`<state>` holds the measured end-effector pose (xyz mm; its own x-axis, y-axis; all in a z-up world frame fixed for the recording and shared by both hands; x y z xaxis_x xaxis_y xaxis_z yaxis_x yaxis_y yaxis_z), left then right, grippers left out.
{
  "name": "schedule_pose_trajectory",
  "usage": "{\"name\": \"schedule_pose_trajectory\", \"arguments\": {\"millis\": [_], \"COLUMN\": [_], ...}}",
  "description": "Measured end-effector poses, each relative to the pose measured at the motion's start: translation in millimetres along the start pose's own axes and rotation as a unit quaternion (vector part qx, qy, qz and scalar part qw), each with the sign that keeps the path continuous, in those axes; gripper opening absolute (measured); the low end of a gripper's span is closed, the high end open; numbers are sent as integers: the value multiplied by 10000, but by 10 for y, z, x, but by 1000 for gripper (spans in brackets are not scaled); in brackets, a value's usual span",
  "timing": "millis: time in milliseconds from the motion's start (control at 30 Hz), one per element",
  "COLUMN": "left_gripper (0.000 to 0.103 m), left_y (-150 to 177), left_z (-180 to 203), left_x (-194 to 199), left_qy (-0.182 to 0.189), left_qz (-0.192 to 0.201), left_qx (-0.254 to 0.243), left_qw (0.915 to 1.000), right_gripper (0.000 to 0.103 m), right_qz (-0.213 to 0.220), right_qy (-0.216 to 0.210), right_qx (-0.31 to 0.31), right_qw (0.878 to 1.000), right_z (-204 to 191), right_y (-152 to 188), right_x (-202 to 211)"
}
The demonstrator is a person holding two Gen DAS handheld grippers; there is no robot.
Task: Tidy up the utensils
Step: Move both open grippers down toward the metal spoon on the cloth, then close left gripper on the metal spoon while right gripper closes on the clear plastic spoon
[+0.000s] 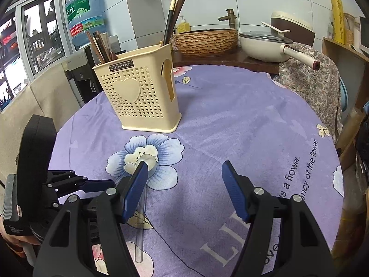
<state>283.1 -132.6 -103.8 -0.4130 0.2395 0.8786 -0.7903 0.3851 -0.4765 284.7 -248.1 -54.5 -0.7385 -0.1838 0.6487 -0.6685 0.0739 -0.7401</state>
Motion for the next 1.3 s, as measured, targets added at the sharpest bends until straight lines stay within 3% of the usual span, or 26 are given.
{"name": "schedule_pose_trajectory", "arguments": {"millis": [200, 433, 833, 1067, 1300], "left_gripper": [45, 41, 36, 36, 36], "left_y": [-35, -85, -87, -26, -37], "left_z": [11, 59, 105, -55, -517], "left_x": [-29, -74, -89, 4, 400], "left_qy": [116, -133, -176, -47, -66], "left_qz": [-143, -137, -82, 51, 597], "left_qx": [-184, -328, -281, 80, 800], "left_qw": [9997, 9993, 9994, 9999, 9950], "right_gripper": [67, 67, 68, 68, 68], "right_qz": [-36, -37, -72, -132, -551], "right_qy": [2, -2, 42, 19, -103], "right_qx": [-75, -47, -112, 53, 322], "right_qw": [10000, 10000, 9999, 9999, 9979], "right_z": [36, 14, 41, -35, -183], "right_y": [12, 13, 33, 30, 41], "right_x": [-21, -32, -65, -74, -274]}}
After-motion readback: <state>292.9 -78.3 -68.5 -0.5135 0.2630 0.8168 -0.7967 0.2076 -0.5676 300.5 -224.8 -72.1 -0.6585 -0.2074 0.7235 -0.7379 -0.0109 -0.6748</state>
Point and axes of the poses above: each gripper's, at about its wrist camera, not at the fingertips, and x roughly against the way its jaws point, z to its right, y to its underside, the point moved 5 cm from there along -x, roughly the way its jaws point, and after that the axes turned 1 degree about -x, right-handed, at the moved point
